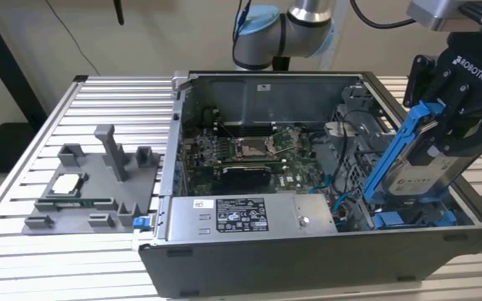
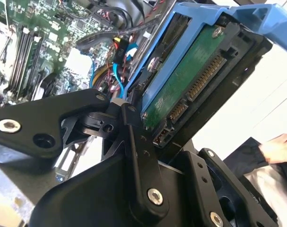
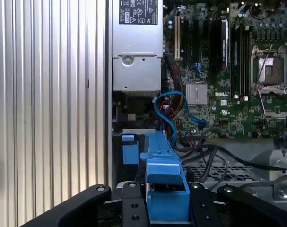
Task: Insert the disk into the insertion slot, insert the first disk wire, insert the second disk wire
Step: 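Insert the disk into the insertion slot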
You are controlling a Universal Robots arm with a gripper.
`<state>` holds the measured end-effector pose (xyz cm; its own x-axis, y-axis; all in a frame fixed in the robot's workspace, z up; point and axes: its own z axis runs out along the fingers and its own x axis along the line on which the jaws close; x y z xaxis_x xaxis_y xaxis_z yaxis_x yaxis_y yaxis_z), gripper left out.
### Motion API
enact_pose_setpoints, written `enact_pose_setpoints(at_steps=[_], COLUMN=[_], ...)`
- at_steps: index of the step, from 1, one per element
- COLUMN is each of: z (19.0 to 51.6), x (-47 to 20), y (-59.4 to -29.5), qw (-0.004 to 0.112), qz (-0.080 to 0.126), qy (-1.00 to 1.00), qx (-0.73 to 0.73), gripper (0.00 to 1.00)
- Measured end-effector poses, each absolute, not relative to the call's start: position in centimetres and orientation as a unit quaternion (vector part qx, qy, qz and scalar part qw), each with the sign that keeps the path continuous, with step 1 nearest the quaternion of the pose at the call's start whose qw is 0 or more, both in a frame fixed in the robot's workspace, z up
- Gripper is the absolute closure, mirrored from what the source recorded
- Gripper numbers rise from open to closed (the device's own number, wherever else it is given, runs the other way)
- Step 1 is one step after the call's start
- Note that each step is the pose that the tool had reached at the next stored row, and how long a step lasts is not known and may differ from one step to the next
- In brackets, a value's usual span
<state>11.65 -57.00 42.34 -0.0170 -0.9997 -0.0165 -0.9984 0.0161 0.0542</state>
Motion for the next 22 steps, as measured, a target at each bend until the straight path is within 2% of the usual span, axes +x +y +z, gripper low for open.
enact_pose_setpoints(at_steps=[22], z=[39.3], x=[12.2], y=[-57.2], qw=[0.013], qz=[-0.025], qy=[-0.713], qx=[0.701], gripper=[0.67])
